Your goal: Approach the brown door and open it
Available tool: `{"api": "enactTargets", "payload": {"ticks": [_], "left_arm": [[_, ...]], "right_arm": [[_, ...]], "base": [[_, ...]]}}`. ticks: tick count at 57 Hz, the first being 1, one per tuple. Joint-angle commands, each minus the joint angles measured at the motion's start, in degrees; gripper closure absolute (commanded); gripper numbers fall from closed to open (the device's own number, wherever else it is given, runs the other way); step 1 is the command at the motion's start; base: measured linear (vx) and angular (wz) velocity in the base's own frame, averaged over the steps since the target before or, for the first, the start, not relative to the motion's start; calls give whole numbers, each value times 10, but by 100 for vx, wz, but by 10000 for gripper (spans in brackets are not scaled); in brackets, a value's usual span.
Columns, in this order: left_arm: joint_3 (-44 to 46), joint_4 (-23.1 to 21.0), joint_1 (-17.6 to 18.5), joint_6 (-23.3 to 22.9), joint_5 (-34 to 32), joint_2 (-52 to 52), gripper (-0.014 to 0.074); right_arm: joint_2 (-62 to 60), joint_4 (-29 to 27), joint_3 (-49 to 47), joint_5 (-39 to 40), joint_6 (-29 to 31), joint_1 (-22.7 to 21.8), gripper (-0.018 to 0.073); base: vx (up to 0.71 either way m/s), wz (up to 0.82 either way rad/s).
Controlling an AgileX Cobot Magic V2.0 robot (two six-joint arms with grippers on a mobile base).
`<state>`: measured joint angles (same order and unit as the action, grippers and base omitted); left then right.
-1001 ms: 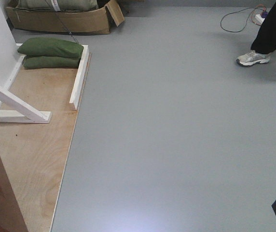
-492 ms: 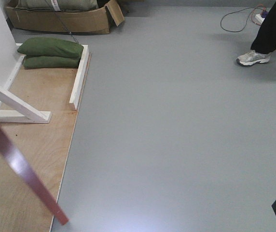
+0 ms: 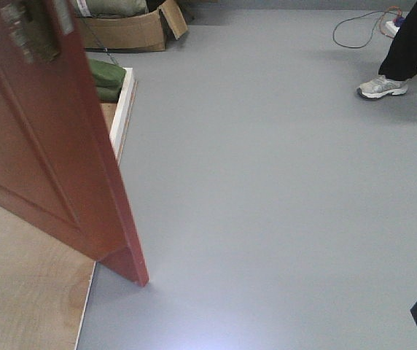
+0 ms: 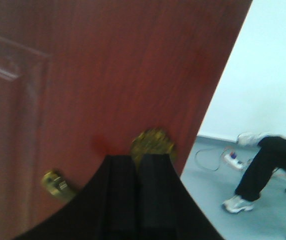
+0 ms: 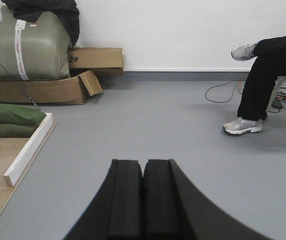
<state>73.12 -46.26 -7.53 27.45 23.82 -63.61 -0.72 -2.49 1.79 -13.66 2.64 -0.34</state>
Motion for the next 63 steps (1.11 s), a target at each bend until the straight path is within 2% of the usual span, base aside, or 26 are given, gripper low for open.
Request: {"api": "enactTargets", "payload": {"ticks": [1, 4, 8, 15, 20, 23, 44, 63], "left_arm": [[16, 24, 22, -3, -78, -11, 603], [16, 45, 39, -6, -117, -21, 603], [16, 86, 69, -36, -188, -39, 603], [16, 187, 128, -131, -304, -73, 603], [16, 261, 147, -172, -327, -94, 603], [16, 284, 148, -184, -327, -102, 603], [16, 287, 148, -187, -296, -102, 603], [16, 287, 148, -187, -293, -102, 603]], "right_arm": [[-6, 2, 3, 47, 3, 0, 559], [-6, 2, 3, 47, 3, 0, 559], [-6, 2, 3, 47, 3, 0, 559], [-6, 2, 3, 47, 3, 0, 559], [-6, 2, 3, 47, 3, 0, 559], [-6, 2, 3, 47, 3, 0, 559], [-6, 2, 3, 47, 3, 0, 559], [-6, 2, 3, 47, 3, 0, 559]], "base": [[0, 0], [0, 0], [0, 0], [0, 0], [0, 0], [0, 0], [0, 0], [0, 0]]}}
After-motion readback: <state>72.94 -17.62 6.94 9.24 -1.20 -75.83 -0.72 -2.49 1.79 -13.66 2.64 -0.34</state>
